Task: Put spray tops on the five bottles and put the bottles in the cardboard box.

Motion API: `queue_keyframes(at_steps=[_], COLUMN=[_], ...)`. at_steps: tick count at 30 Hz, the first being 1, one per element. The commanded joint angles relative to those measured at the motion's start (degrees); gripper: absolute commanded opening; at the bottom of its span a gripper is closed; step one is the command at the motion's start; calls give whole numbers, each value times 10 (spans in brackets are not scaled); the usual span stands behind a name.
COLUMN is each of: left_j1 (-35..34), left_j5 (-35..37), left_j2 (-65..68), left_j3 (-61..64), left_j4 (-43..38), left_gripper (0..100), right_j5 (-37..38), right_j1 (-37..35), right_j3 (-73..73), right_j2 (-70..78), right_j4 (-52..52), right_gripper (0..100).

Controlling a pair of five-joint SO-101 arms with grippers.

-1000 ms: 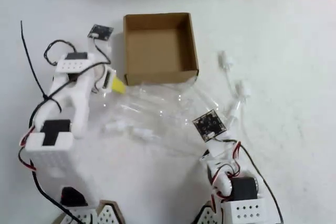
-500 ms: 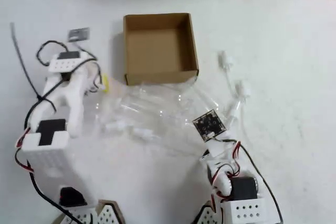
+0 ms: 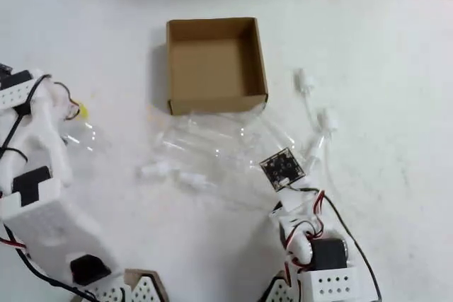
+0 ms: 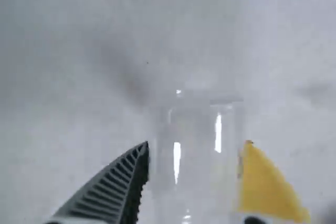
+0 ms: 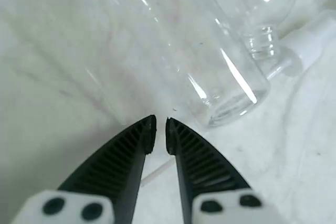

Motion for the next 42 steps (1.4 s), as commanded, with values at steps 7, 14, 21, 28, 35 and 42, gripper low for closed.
queue_keyframes(at_steps=[7,14,21,28,35,42], left_j1=[-7,-4,-3,-6,-49,-158], left_j5=[-98,-200,-300,-498,-735,-845], left_j2=[-13,-14,-14,-80,-236,-380], left_j3=[-11,-69,-231,-164,21,203], left_j4=[55,176,297,296,273,195], left_gripper=[359,298,231,224,34,24], right_j5=[5,5,5,5,5,5], right_j1=[3,3,3,3,3,3], right_j3=[5,5,5,5,5,5], right_j2=[-2,-2,-2,-2,-2,-2], right_j4=[0,0,0,0,0,0], right_gripper=[17,17,17,16,16,16])
